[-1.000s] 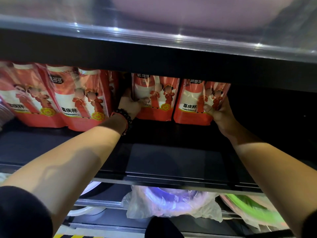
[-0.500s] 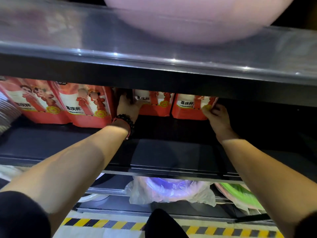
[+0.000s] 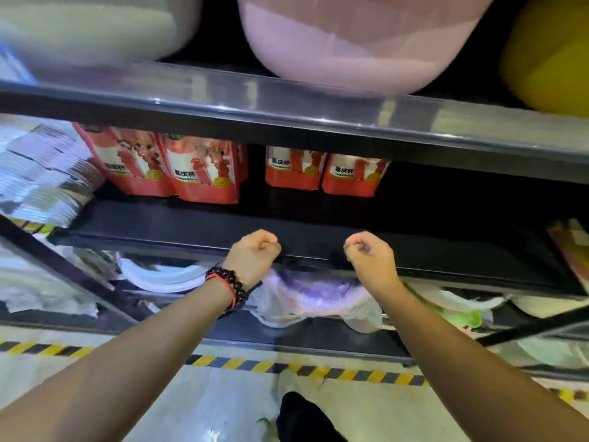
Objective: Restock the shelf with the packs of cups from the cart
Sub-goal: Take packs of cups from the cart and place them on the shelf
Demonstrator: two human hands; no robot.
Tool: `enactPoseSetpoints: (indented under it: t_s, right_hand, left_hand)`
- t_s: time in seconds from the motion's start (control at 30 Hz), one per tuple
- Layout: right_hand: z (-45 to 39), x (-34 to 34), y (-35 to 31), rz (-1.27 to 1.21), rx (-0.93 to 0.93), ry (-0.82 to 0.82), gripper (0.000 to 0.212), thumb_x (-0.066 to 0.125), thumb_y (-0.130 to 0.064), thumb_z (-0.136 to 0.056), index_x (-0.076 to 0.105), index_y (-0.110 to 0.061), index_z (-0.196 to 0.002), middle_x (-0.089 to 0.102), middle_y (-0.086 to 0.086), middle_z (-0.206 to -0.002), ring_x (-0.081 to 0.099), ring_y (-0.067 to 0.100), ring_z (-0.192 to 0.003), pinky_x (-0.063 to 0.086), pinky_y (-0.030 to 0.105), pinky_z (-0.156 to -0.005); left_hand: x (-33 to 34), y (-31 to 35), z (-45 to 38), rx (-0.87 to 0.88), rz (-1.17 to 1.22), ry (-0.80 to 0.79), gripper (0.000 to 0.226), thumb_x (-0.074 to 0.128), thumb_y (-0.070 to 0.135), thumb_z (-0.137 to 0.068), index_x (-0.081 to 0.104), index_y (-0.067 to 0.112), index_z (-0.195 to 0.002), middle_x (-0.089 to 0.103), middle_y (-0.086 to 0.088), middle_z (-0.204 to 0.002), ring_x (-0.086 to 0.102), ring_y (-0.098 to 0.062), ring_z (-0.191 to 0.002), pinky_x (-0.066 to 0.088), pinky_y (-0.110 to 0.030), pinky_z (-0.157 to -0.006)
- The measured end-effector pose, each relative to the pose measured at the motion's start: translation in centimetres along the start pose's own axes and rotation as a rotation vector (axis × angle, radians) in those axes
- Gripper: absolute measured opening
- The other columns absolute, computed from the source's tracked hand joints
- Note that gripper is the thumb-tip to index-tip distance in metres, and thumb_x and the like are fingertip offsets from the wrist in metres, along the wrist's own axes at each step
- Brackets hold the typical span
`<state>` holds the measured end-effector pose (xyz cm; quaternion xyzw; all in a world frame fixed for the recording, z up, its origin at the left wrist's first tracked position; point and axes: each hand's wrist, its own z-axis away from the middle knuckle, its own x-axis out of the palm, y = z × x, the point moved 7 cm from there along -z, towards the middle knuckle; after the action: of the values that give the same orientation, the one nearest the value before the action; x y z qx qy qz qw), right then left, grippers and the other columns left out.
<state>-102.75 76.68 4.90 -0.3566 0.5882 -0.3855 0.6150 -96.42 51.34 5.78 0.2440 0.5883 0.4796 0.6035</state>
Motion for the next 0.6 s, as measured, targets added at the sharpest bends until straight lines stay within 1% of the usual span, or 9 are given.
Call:
enactPoseSetpoints:
  t_s: [0.07, 0.17, 0.27, 0.3, 0.37, 0.43, 0.47, 0.5, 0.6]
  right_hand:
    - [2.8, 1.0, -0.8, -0.001, -0.025, -0.059, 0.032, 0.063, -0.004, -0.084, 0.067, -0.032, -0.069, 0.063, -0.015, -0.064, 0.056, 0.003, -0.063, 0.048, 0.023, -0.067]
    - [6.2, 2.8, -1.5, -0.035, -0.046, -0.154, 0.034, 0.06, 0.002, -0.087, 0.066, -0.03, -0.075, 0.062, -0.01, -0.071, 0.055, 0.012, -0.068, 0.048, 0.026, -0.067]
    - [8.9, 5.0, -1.9, -0.057, -0.051, -0.247, 0.035, 0.057, 0.006, -0.087, 0.067, -0.027, -0.077, 0.063, -0.003, -0.079, 0.055, 0.015, -0.076, 0.049, 0.029, -0.076]
    - [9.8, 5.7, -1.9, -0.046, -0.066, -0.282, 0.035, 0.058, 0.005, -0.086, 0.067, -0.027, -0.075, 0.064, -0.003, -0.078, 0.054, 0.013, -0.075, 0.048, 0.027, -0.076]
    - [11.5, 7.2, -2.1, -0.033, -0.121, -0.361, 0.033, 0.06, 0.003, -0.086, 0.066, -0.026, -0.073, 0.062, -0.004, -0.072, 0.051, 0.008, -0.069, 0.045, 0.018, -0.069]
    - [13.3, 8.6, -2.3, -0.044, -0.162, -0.435, 0.031, 0.063, 0.0, -0.086, 0.065, -0.027, -0.072, 0.063, -0.007, -0.068, 0.05, 0.0, -0.061, 0.044, 0.011, -0.063]
    - [14.2, 9.3, -2.3, -0.047, -0.174, -0.464, 0.033, 0.064, -0.001, -0.086, 0.065, -0.03, -0.07, 0.064, -0.013, -0.067, 0.052, -0.002, -0.06, 0.044, 0.009, -0.063]
    - [15.1, 10.1, -2.2, -0.046, -0.183, -0.49, 0.036, 0.064, -0.002, -0.085, 0.064, -0.033, -0.069, 0.064, -0.018, -0.065, 0.053, -0.004, -0.061, 0.045, 0.009, -0.064]
    - [18.6, 12.8, -1.9, -0.042, -0.203, -0.605, 0.037, 0.066, -0.002, -0.084, 0.064, -0.035, -0.067, 0.061, -0.014, -0.066, 0.053, 0.0, -0.063, 0.045, 0.013, -0.066]
  left_hand:
    - [0.1, -0.6, 2.5, 0.011, 0.0, -0.018, 0.018, 0.062, 0.016, -0.089, 0.062, 0.03, -0.077, 0.066, 0.008, -0.077, 0.059, -0.014, -0.076, 0.043, -0.016, -0.072]
    - [0.2, -2.0, 6.0, -0.015, 0.032, -0.04, 0.021, 0.061, 0.016, -0.09, 0.062, 0.033, -0.079, 0.069, 0.009, -0.082, 0.064, -0.016, -0.083, 0.048, -0.027, -0.08]
    - [-0.5, -3.5, 9.5, -0.05, 0.03, 0.008, 0.018, 0.061, 0.02, -0.09, 0.061, 0.035, -0.08, 0.068, 0.011, -0.08, 0.059, 0.004, -0.064, 0.046, -0.017, -0.062]
    - [-0.7, -4.0, 10.8, -0.071, 0.043, 0.026, 0.016, 0.061, 0.021, -0.09, 0.062, 0.035, -0.081, 0.068, 0.012, -0.079, 0.057, 0.007, -0.06, 0.044, -0.013, -0.06]
    - [-1.1, -5.3, 13.8, -0.117, 0.056, 0.073, 0.012, 0.061, 0.022, -0.091, 0.063, 0.033, -0.086, 0.068, 0.012, -0.08, 0.061, 0.001, -0.07, 0.047, -0.015, -0.067]
    - [-1.5, -6.7, 16.9, -0.184, 0.075, 0.123, 0.008, 0.06, 0.02, -0.092, 0.066, 0.026, -0.094, 0.071, 0.006, -0.09, 0.065, -0.012, -0.086, 0.051, -0.026, -0.079]
    - [-1.7, -7.5, 18.6, -0.225, 0.097, 0.151, 0.009, 0.06, 0.02, -0.092, 0.066, 0.024, -0.098, 0.071, 0.003, -0.095, 0.065, -0.015, -0.089, 0.051, -0.028, -0.08]
    - [-1.8, -8.2, 20.3, -0.259, 0.111, 0.179, 0.01, 0.059, 0.019, -0.092, 0.065, 0.024, -0.099, 0.07, 0.004, -0.096, 0.064, -0.015, -0.089, 0.05, -0.026, -0.078]
    - [-2.8, -10.2, 25.4, -0.31, 0.058, 0.255, 0.014, 0.058, 0.02, -0.093, 0.061, 0.033, -0.092, 0.066, 0.015, -0.089, 0.061, -0.003, -0.083, 0.043, -0.012, -0.068]
